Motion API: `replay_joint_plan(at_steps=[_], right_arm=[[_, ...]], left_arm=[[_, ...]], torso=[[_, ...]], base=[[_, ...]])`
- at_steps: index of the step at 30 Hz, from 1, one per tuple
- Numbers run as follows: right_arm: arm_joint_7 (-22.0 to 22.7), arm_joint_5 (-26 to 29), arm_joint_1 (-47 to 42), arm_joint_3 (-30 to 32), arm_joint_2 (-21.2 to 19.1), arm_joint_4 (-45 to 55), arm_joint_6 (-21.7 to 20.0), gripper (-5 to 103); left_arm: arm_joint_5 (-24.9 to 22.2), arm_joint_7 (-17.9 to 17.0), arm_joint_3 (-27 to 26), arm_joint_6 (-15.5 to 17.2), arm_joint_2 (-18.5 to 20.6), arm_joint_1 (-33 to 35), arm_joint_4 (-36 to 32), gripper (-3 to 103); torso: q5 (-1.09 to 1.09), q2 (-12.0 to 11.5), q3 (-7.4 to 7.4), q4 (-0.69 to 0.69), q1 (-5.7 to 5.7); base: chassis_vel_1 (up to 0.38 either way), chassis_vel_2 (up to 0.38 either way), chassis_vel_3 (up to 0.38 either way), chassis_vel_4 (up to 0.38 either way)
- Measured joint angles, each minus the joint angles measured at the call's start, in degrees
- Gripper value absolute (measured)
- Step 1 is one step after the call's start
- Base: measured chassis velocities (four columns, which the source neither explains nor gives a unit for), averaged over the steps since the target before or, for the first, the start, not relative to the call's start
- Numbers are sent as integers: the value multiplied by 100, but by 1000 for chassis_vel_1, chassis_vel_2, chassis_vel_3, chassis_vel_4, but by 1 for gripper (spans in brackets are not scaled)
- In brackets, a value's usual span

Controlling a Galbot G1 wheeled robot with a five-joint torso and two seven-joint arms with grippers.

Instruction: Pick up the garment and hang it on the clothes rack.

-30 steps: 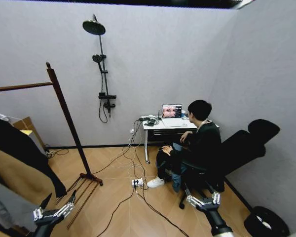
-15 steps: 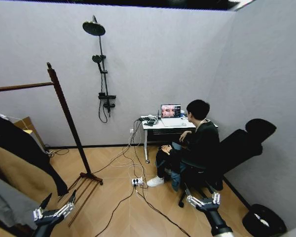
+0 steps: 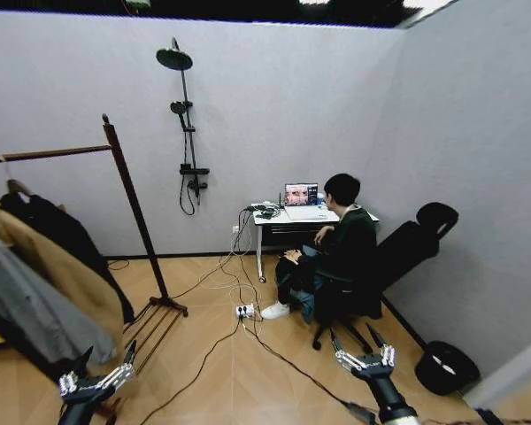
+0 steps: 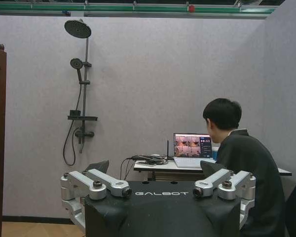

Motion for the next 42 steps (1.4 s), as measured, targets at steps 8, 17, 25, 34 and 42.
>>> replay_joint_plan(at_steps=[8,17,25,34,42], right_arm=[[0,0,0,-1,0,0,0,100],[0,0,0,-1,0,0,0,100],[0,0,-1,-2,0,0,0,100],[0,0,3,-2,0,1,0,100],[0,0,3,-2,0,1,0,100]], left_arm=[[0,-4,-1,0,0,0,-1,100],[0,-4,0,0,0,0,0,100],[0,-3,-1,0,0,1,0,100],[0,-4,-1,0,0,-1,0,100],[0,-4,-1,0,1,-1,0,100]], torso=[[7,0,0,0,0],[2,0,0,1,0],[0,3,-2,2,-4],[-1,-3,2,2,5],[-2,-4,2,1,5]], base=[[366,-366,-358,354],[353,-360,-350,361],[305,-308,-315,323],[16,-14,-54,76],[-34,53,54,-36]])
